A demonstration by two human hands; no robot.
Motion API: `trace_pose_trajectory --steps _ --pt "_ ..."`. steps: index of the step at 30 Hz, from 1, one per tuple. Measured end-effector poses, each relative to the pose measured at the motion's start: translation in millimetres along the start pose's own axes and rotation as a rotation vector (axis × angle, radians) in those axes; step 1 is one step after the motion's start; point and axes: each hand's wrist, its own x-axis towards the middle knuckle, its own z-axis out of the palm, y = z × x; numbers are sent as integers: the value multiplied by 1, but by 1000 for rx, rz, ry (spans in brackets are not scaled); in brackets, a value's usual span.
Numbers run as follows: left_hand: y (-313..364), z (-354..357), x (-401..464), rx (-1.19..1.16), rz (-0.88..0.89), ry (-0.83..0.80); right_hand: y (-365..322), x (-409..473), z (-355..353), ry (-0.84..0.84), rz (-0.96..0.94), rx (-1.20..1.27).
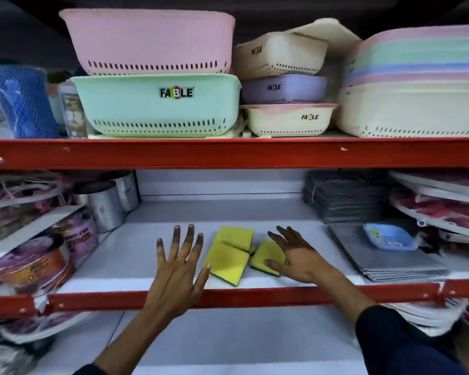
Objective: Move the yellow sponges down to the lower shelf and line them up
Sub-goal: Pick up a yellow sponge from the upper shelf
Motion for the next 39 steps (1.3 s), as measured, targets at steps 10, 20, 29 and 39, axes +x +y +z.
trace_pose_trajectory --steps 10,20,29,39 --pt "-32 40 12 -68 -128 -235 5 13 2 -135 129 -68" --pt "-29 35 10 -148 -173 -300 -29 -67 16 435 -450 14" --pt "-28 33 12 -166 -179 -315 -48 -100 190 -83 -516 77" --pt "-30 30 14 -176 -199 -308 -60 -90 307 -450 -286 80"
